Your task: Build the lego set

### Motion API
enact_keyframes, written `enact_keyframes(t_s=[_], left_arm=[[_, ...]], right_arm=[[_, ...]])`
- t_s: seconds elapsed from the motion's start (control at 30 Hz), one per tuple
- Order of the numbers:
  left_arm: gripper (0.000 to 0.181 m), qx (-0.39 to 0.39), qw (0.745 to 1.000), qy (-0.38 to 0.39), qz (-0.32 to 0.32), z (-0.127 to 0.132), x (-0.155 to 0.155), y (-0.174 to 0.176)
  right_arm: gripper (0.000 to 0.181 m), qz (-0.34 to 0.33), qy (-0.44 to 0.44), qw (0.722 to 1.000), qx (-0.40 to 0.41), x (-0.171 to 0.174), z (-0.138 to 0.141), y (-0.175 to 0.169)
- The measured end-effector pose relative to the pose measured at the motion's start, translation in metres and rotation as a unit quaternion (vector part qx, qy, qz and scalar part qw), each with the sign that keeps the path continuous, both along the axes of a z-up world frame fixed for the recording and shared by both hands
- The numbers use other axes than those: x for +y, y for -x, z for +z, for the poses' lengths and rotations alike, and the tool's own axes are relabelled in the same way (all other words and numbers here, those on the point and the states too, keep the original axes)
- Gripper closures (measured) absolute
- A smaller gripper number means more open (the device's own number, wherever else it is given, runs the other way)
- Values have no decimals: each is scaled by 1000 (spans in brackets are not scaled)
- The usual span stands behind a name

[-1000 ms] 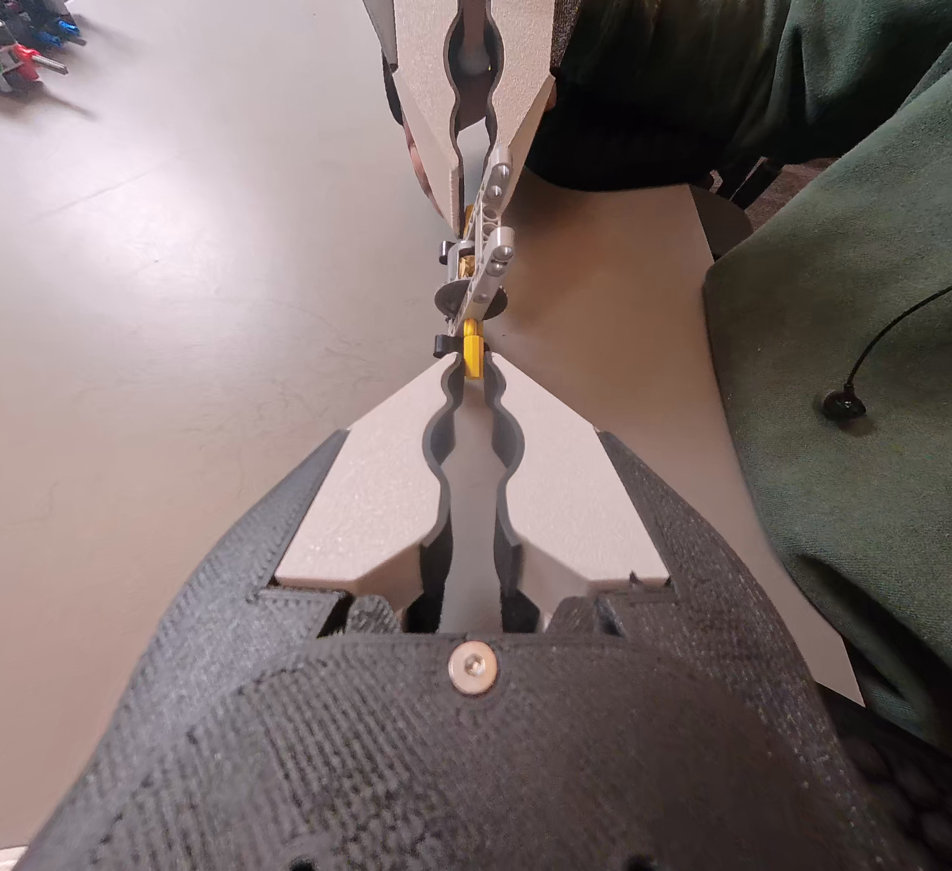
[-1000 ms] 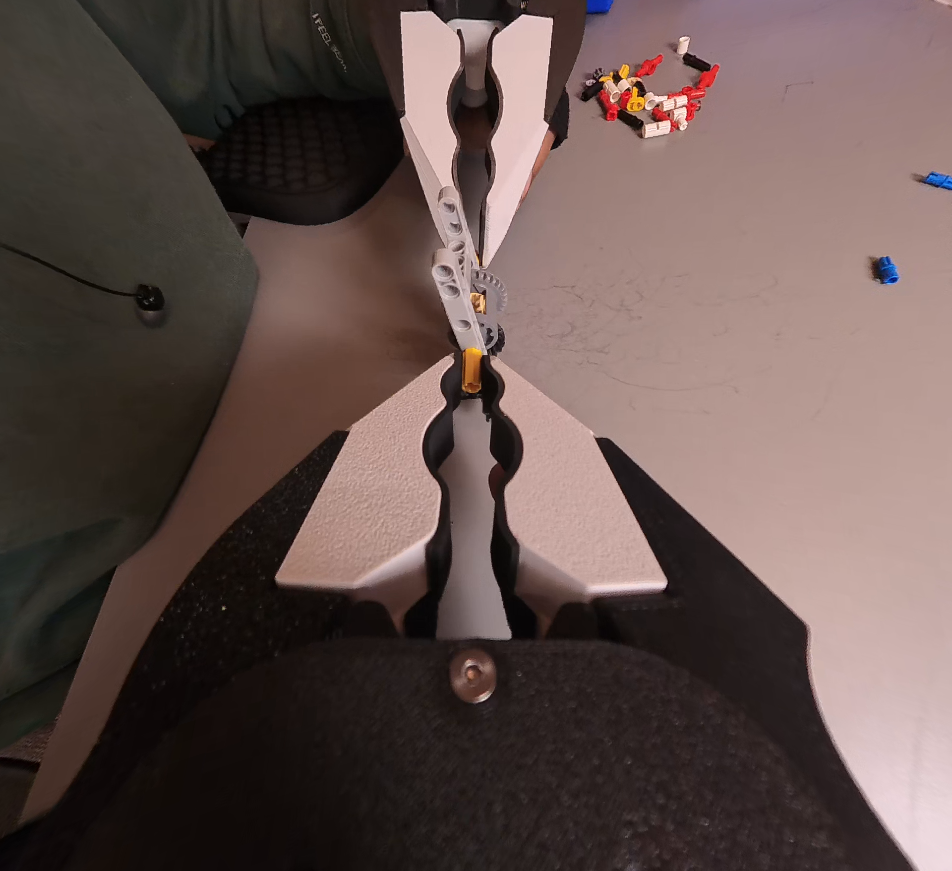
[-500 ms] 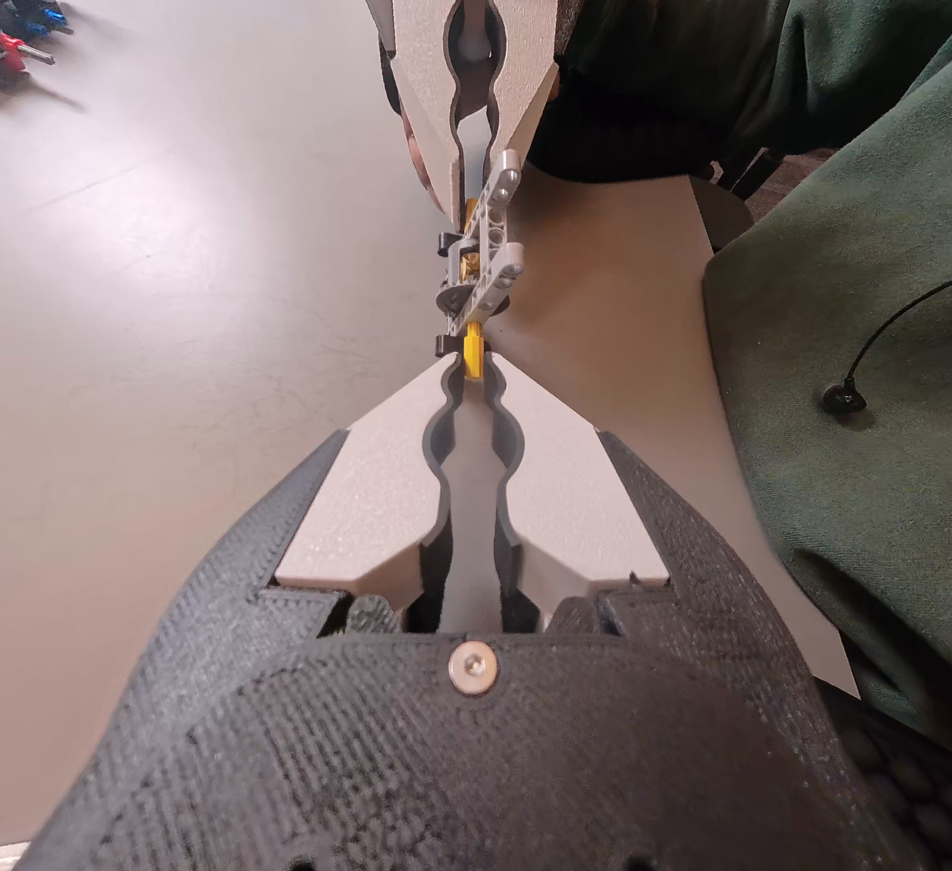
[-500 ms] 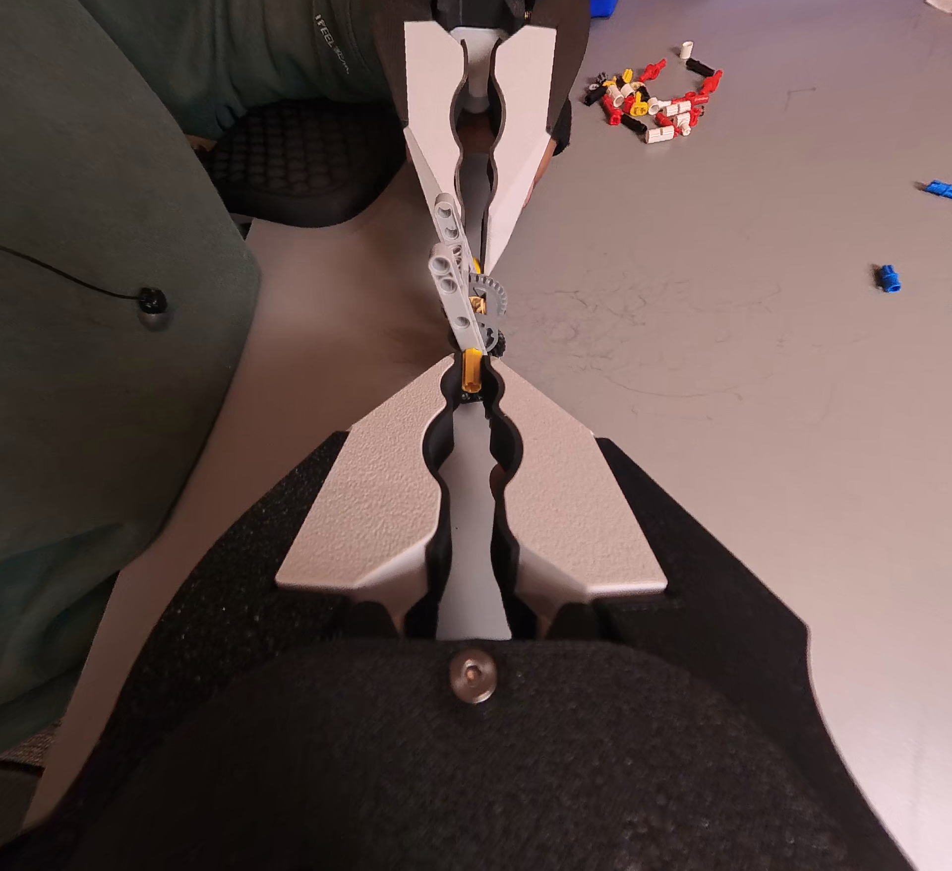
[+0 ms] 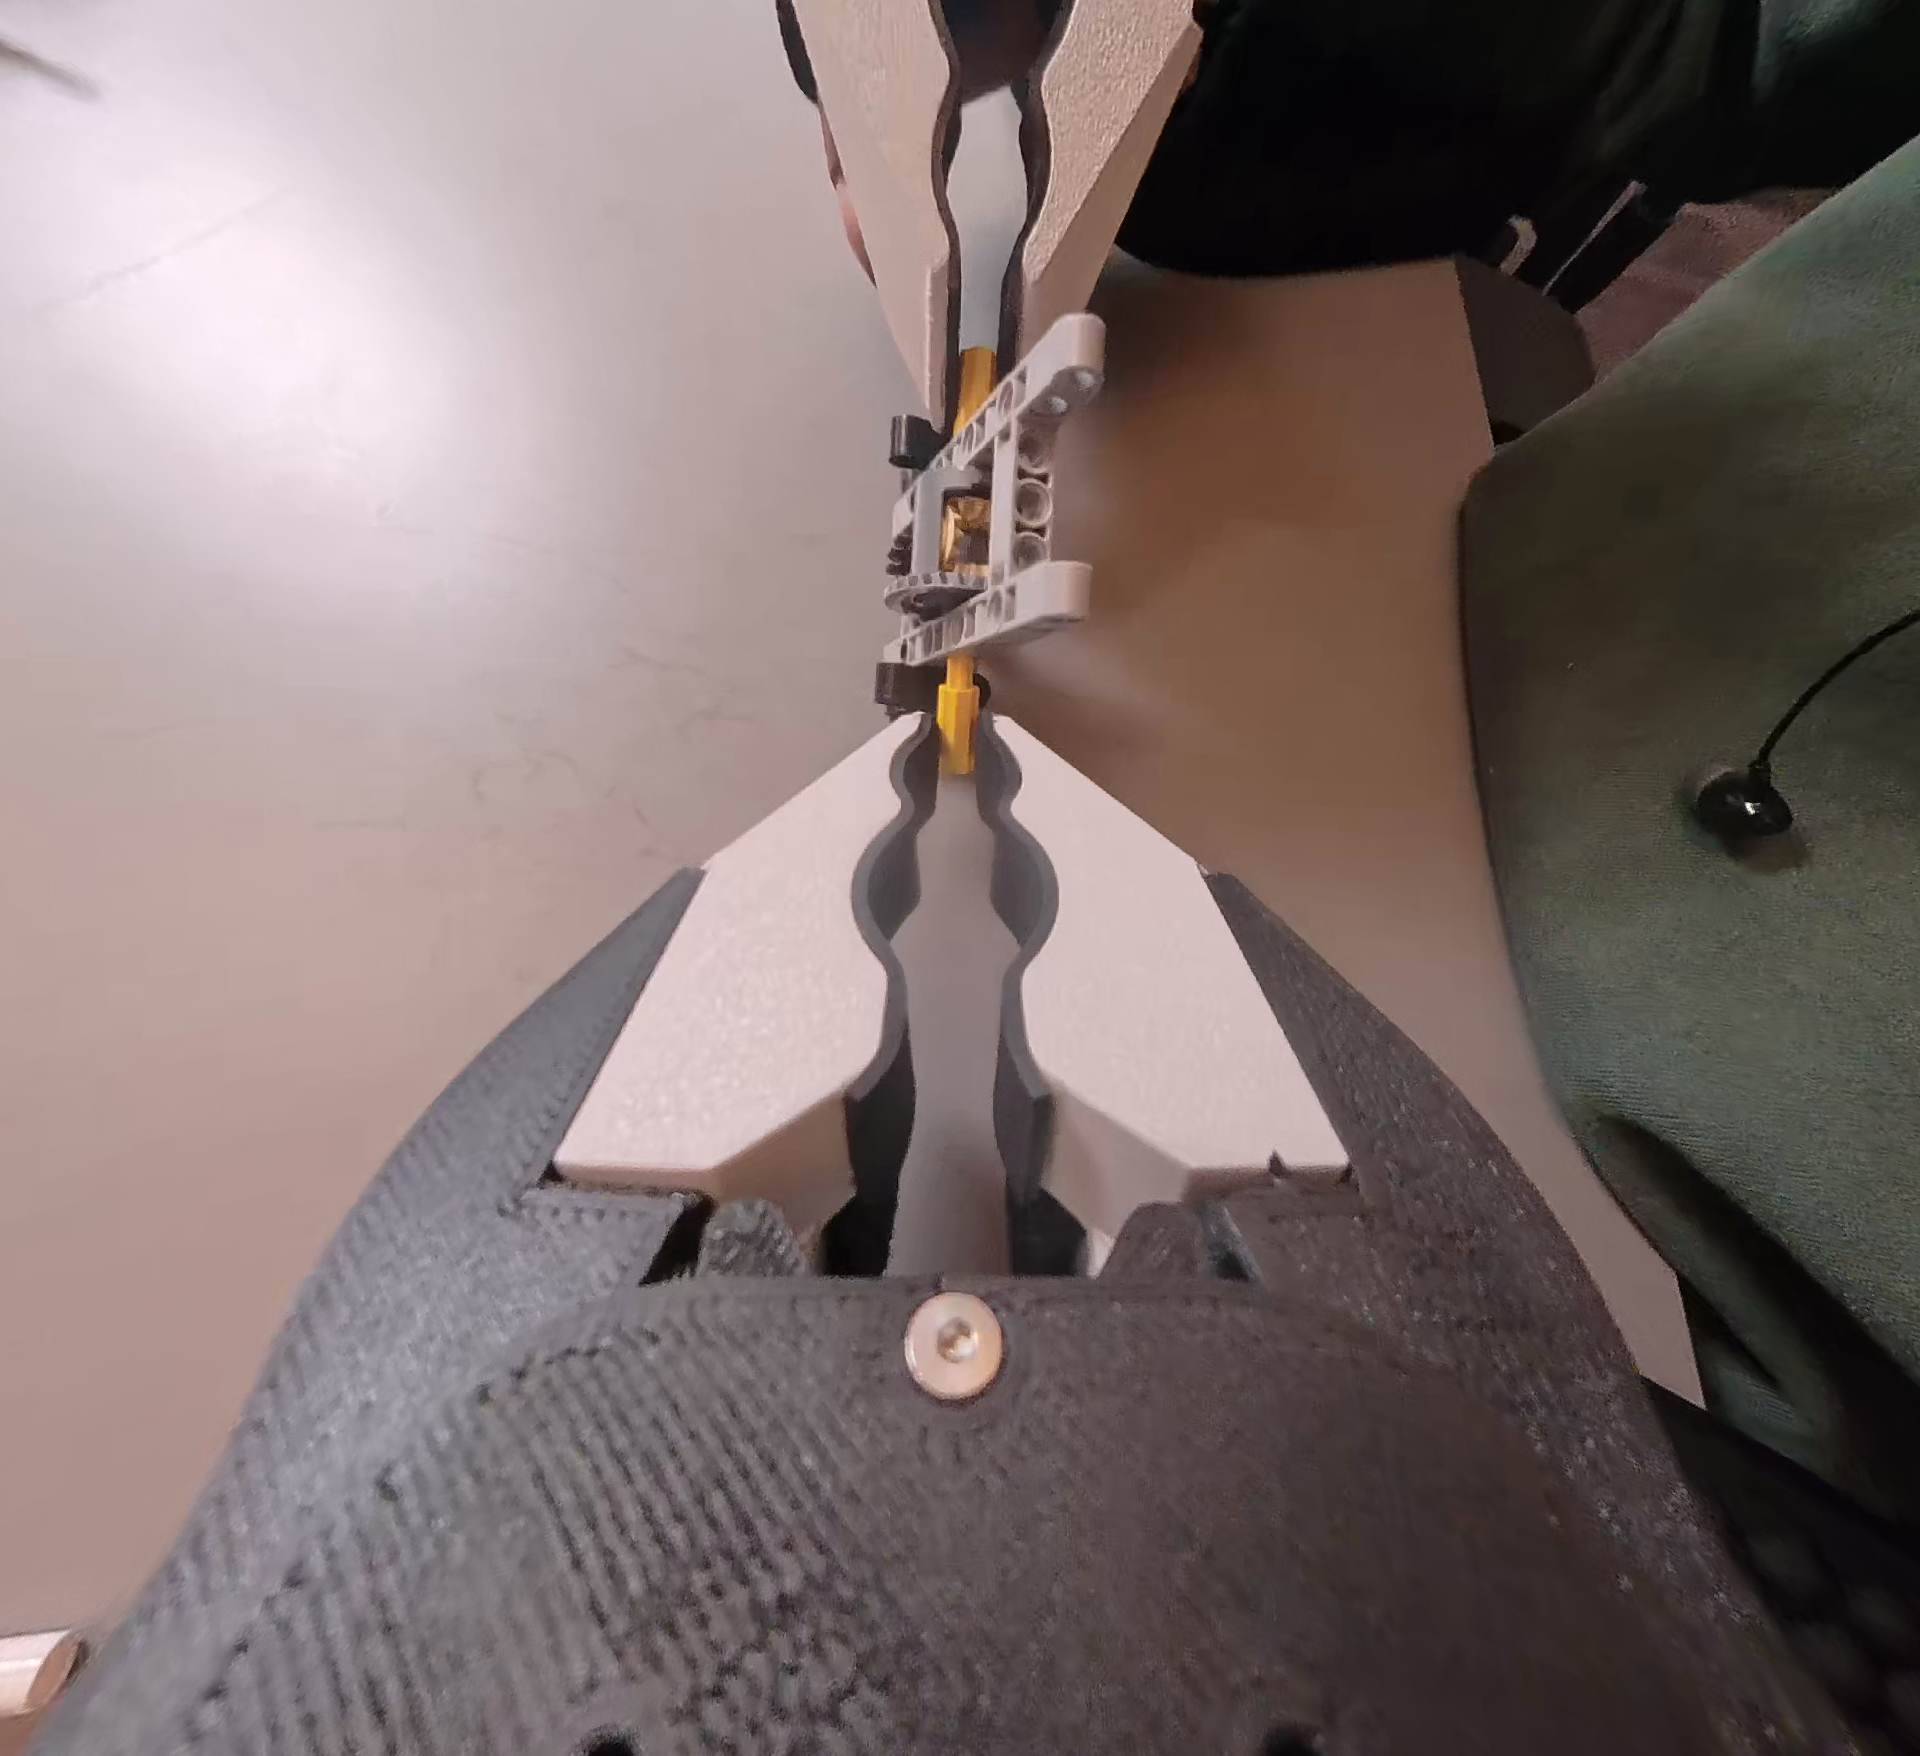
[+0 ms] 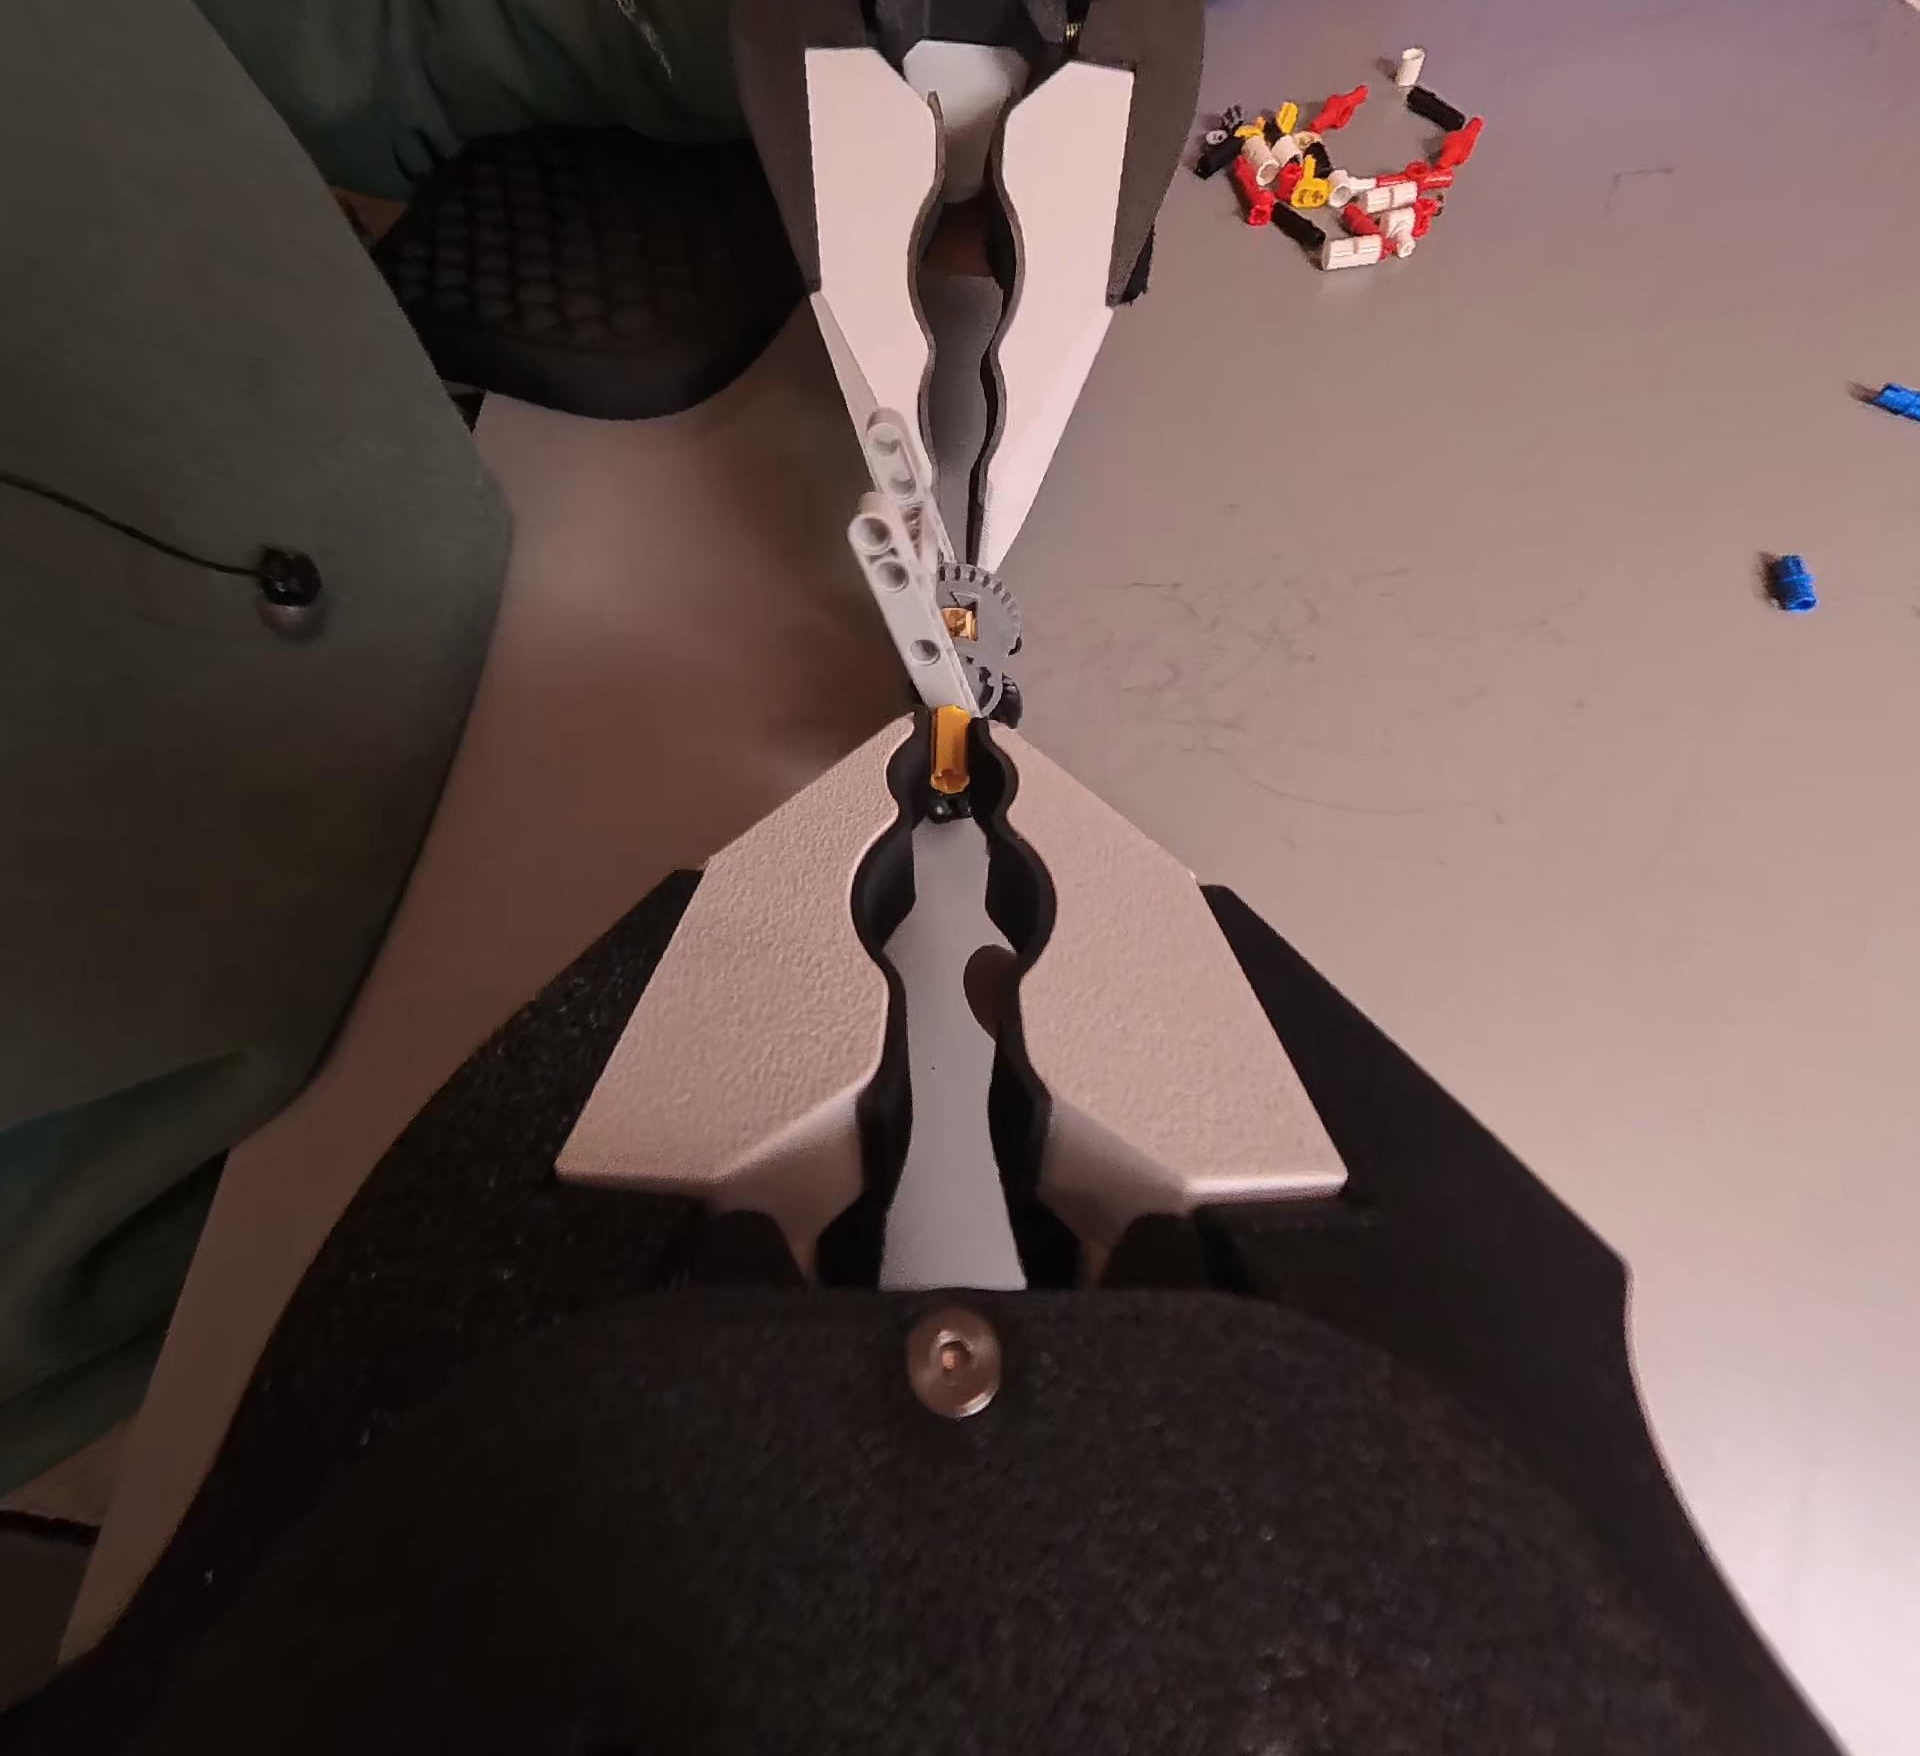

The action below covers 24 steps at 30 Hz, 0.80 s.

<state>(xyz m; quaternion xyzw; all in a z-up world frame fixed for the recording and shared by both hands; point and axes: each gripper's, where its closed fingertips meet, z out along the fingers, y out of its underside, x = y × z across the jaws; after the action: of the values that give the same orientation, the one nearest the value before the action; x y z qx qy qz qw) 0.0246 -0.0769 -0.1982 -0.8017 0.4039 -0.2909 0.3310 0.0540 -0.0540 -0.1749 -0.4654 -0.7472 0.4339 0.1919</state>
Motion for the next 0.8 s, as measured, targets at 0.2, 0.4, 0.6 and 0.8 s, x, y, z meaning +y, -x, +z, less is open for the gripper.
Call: enact_keyframes(t_s=[0.2,0.4,0.6,0.8], left_arm=[[177,64,998,9,-10,0,-3,-3],[177,150,988,-2,-25,4,-3,2],[177,102,990,76,-52,9,-5,2],[176,40,981,171,-85,14,-12,-1]], right_arm=[[176,12,-64,998,-19,-4,4,-3],[176,13,-92,995,-26,-6,4,-2],[176,13,-35,999,-28,-7,2,-4],[176,20,86,996,-30,-9,3,-4]])
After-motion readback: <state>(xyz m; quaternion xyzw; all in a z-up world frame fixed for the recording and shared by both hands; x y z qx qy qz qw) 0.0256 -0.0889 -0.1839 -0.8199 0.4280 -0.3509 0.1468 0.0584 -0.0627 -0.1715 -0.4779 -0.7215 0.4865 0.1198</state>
